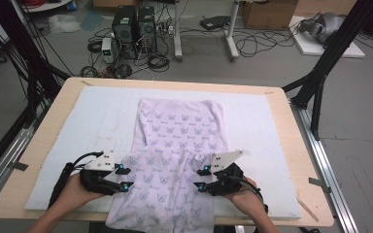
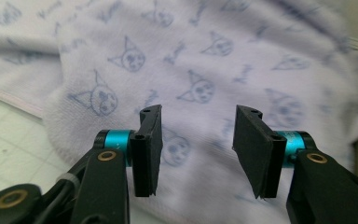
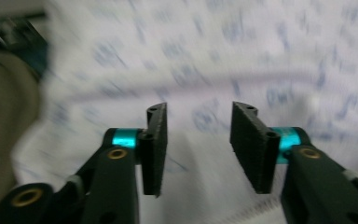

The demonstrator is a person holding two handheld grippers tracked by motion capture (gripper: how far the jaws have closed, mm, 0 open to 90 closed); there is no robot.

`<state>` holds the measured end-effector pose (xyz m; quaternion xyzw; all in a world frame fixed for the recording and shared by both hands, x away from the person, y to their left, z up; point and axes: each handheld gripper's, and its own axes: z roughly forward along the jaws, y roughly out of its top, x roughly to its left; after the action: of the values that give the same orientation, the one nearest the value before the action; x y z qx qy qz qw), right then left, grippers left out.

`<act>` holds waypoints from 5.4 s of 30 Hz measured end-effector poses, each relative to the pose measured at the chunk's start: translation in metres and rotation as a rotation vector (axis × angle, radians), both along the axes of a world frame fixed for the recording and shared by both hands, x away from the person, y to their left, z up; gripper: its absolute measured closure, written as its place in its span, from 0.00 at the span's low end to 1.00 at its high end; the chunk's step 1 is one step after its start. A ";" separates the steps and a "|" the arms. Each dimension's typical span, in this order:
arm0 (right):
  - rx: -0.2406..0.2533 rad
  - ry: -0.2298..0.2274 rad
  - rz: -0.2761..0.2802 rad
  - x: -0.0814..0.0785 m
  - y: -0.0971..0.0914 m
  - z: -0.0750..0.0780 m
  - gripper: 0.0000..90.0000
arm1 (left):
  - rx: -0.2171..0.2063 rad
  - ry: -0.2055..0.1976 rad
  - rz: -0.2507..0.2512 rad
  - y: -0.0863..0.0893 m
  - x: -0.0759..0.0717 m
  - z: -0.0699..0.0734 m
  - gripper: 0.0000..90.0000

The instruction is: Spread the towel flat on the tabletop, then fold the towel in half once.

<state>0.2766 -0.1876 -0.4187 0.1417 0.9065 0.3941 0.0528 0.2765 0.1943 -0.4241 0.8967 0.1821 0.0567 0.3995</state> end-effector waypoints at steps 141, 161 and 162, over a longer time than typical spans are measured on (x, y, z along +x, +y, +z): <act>0.116 0.058 -0.204 0.063 -0.039 -0.009 0.37 | -0.112 -0.049 0.307 0.024 0.048 -0.001 0.48; 0.076 0.038 -0.238 0.093 -0.054 0.013 0.39 | -0.091 -0.073 0.304 0.024 0.080 0.023 0.53; 0.070 0.026 -0.242 0.097 -0.055 0.017 0.39 | -0.100 -0.078 0.305 0.023 0.085 0.026 0.53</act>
<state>0.3739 -0.2427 -0.4019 0.2569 0.8690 0.4146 0.0831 0.3612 0.2176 -0.3982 0.8347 0.3032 0.1421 0.4372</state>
